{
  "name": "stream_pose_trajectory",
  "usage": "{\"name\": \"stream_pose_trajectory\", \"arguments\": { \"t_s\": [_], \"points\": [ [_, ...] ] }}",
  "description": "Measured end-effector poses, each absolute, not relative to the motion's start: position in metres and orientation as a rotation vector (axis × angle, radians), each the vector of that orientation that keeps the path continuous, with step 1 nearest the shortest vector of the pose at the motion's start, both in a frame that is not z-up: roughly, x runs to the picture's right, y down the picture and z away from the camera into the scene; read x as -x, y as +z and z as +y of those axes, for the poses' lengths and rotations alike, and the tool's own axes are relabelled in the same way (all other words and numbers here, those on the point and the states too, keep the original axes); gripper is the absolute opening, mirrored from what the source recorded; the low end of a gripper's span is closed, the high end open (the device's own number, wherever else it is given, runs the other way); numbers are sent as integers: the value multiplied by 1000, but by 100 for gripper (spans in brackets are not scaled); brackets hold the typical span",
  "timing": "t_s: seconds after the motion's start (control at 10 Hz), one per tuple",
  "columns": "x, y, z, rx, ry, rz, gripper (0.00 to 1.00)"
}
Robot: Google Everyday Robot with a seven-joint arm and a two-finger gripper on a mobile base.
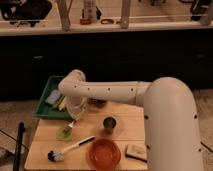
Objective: Place fork in plastic cup
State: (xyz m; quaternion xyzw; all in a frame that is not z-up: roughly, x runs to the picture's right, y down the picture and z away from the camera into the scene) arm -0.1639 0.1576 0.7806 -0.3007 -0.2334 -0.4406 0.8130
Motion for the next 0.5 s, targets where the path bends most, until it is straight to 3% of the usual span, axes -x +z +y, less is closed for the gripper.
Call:
{"name": "stream_pose_trajectory", "arguments": {
  "t_s": [0.5],
  "points": [
    [194,764,166,641,-1016,-535,0]
  ]
}}
